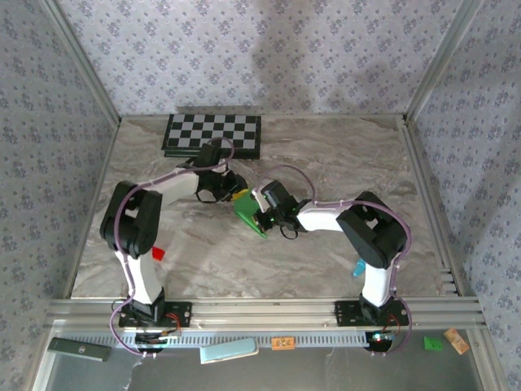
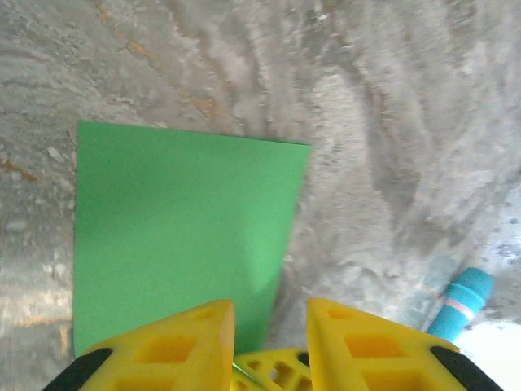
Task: Fold a paper plane with a square sheet of paper (pick it up from the middle)
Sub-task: Third fold the triangle at the center of the table.
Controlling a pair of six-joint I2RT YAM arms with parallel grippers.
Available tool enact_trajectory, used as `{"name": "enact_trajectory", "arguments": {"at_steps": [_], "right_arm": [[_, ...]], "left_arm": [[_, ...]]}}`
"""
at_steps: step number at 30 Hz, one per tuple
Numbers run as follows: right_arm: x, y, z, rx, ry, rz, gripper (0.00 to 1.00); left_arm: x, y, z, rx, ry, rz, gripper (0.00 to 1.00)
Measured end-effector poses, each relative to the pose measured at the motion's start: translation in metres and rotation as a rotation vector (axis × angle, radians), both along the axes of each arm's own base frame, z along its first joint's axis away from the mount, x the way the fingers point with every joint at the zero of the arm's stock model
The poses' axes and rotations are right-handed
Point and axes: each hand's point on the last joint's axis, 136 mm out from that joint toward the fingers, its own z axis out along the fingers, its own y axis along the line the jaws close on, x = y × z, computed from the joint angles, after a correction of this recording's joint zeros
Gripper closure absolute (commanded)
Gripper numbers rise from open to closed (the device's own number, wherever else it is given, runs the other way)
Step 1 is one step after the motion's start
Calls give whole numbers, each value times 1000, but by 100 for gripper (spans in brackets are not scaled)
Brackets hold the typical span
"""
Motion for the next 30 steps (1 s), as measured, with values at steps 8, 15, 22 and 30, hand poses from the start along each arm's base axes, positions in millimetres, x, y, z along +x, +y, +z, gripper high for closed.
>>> {"name": "enact_trajectory", "arguments": {"at_steps": [8, 15, 22, 30], "right_arm": [[2, 1, 0, 2, 0, -3, 100], [2, 2, 0, 4, 3, -8, 100], [3, 2, 0, 8, 8, -15, 100], [3, 2, 0, 11, 12, -19, 100]], "left_arm": [[-27, 6, -7, -54, 44, 82, 79], [-55, -3, -24, -74, 107, 92, 83], [-62, -4, -31, -81, 128, 105, 89], [-67, -3, -36, -77, 139, 100, 89]]}}
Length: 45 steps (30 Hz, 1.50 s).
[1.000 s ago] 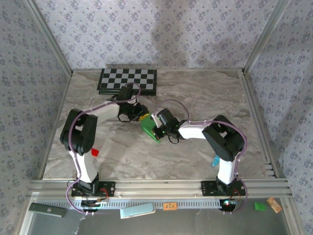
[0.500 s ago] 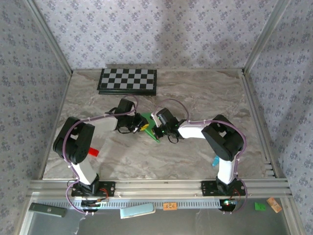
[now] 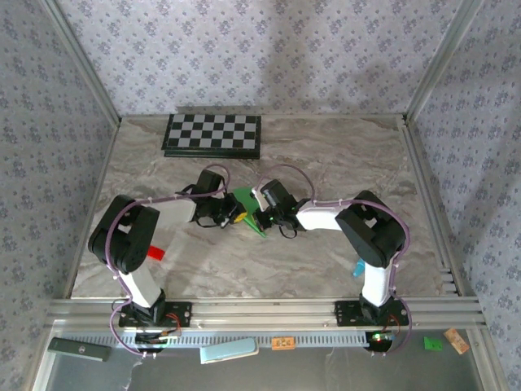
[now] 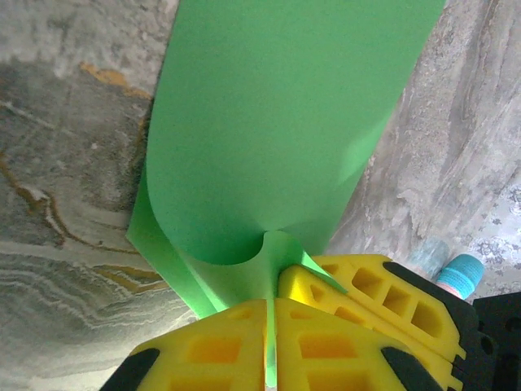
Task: Fold a paper plane with a square sheet of paper (pick it up from the middle)
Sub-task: Third fold the triangle at the center of the table.
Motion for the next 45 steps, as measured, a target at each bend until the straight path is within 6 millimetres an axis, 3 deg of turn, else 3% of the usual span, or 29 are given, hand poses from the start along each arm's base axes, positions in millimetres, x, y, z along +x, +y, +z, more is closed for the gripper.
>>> {"name": "enact_trajectory", "arguments": {"at_steps": [10, 38, 45], "right_arm": [[1, 1, 0, 2, 1, -3, 100], [2, 0, 0, 7, 8, -10, 100], [3, 0, 2, 11, 38, -32, 87]], "left_arm": [[-4, -10, -2, -18, -13, -46, 90], [-6, -7, -22, 19, 10, -57, 92], [-6, -6, -22, 23, 7, -61, 93]]}}
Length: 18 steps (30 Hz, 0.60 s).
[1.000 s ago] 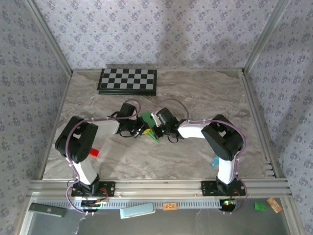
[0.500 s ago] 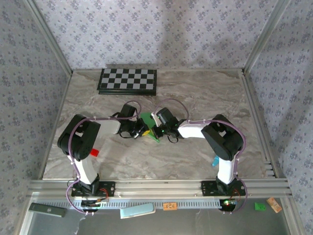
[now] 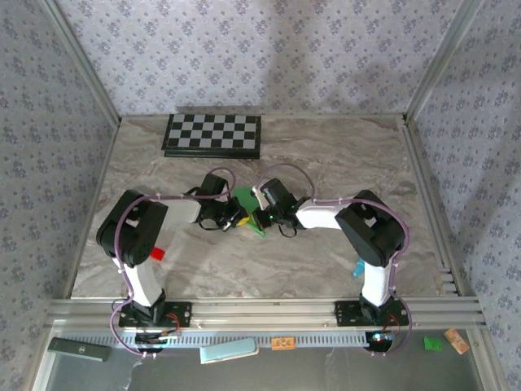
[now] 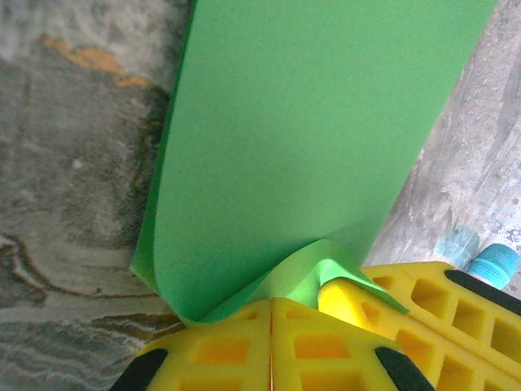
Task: Fold a paper plane with a square sheet of paper (pick it up from the middle)
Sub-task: Third fold the triangle at the center of the table.
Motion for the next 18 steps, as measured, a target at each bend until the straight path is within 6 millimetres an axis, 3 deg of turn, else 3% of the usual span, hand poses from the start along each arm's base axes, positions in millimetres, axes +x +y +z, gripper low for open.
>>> {"name": "enact_trajectory", "arguments": {"at_steps": [4, 7, 13, 18], "right_arm": [[6, -4, 7, 0, 37, -52, 70], [12, -13, 19, 11, 53, -99, 65], [23, -32, 49, 62, 106, -183, 65], [6, -30, 47, 98, 213, -137, 72]], "left_arm": [[0, 0, 0, 4, 4, 0, 93], [0, 0, 0, 7, 9, 0, 93], [0, 0, -1, 8, 11, 0, 93], [1, 0, 0, 9, 10, -2, 93]]}}
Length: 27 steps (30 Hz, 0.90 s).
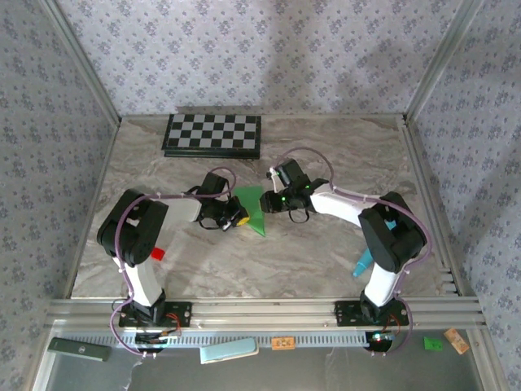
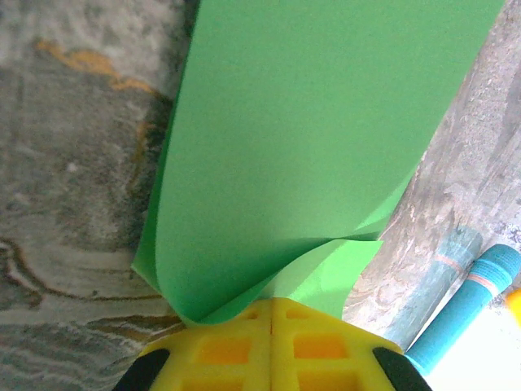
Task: Fold a paper plane with a square sheet of paper (pick it up from the middle)
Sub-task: Third fold the triangle at the center of the table.
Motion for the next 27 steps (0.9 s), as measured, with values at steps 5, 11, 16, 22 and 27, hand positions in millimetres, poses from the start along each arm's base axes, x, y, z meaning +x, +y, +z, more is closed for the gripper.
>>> {"name": "enact_trajectory", "arguments": {"at_steps": [5, 11, 16, 22, 27], "right_arm": [[-27, 17, -3, 51, 82, 100, 81], [-47, 28, -19, 59, 166, 171, 89], [-52, 33, -31, 50, 215, 192, 90], [-54, 34, -37, 33, 235, 196, 91], [-53, 34, -40, 25, 240, 193, 91]], "left_arm": [[0, 0, 0, 1, -5, -6, 93], [2, -2, 0, 0, -7, -11, 93], [3, -3, 1, -3, -6, -13, 93], [3, -3, 1, -3, -6, -13, 93], [3, -3, 1, -4, -6, -13, 93]]}}
